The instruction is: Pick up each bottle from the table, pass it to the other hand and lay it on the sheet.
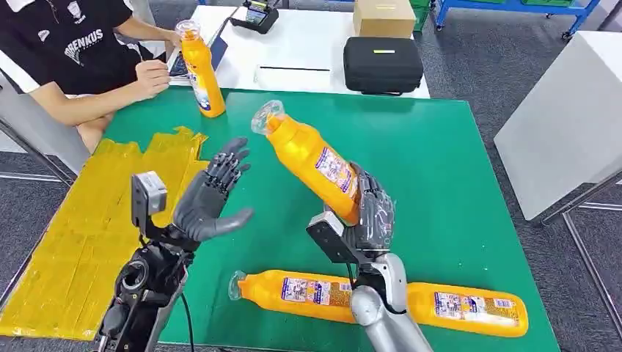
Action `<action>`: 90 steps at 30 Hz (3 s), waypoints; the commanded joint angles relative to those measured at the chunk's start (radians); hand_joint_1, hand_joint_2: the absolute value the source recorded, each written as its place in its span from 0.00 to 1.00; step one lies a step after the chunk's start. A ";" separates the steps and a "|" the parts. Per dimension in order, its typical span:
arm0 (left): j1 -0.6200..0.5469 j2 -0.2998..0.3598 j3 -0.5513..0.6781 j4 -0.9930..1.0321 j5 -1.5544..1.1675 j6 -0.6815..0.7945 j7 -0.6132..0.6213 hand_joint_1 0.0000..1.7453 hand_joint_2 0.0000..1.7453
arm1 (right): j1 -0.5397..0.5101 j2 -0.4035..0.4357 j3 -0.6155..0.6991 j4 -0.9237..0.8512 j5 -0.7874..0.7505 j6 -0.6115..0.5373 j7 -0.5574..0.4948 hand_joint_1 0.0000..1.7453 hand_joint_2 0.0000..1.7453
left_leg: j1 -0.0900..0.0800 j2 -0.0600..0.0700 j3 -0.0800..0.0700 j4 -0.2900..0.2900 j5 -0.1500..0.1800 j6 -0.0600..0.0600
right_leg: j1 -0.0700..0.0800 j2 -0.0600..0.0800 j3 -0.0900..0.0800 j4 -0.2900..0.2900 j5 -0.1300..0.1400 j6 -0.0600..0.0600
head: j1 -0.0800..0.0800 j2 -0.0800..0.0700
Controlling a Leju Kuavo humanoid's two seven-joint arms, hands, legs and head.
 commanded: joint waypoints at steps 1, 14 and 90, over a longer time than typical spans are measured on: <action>-0.090 -0.006 0.035 0.137 0.083 0.037 0.030 0.00 1.00 | -0.030 0.016 0.010 -0.010 -0.014 0.002 -0.005 1.00 1.00 | 0.001 0.001 0.003 0.000 -0.001 -0.002 | 0.001 0.000 0.003 0.000 -0.001 -0.002 | 0.000 0.000; -0.093 0.001 0.000 0.142 0.133 0.038 0.032 0.00 1.00 | -0.026 0.009 0.054 -0.008 -0.022 0.019 -0.013 1.00 1.00 | 0.001 0.001 0.005 0.001 -0.003 -0.003 | 0.001 -0.001 0.005 0.001 -0.002 -0.003 | 0.000 0.000; -0.048 -0.019 0.014 -0.008 0.262 0.118 -0.096 1.00 1.00 | -0.078 0.008 0.271 0.084 -0.016 0.049 -0.031 0.00 1.00 | 0.001 -0.001 0.006 0.001 -0.003 -0.003 | 0.002 -0.003 0.006 0.001 -0.004 -0.003 | 0.000 0.000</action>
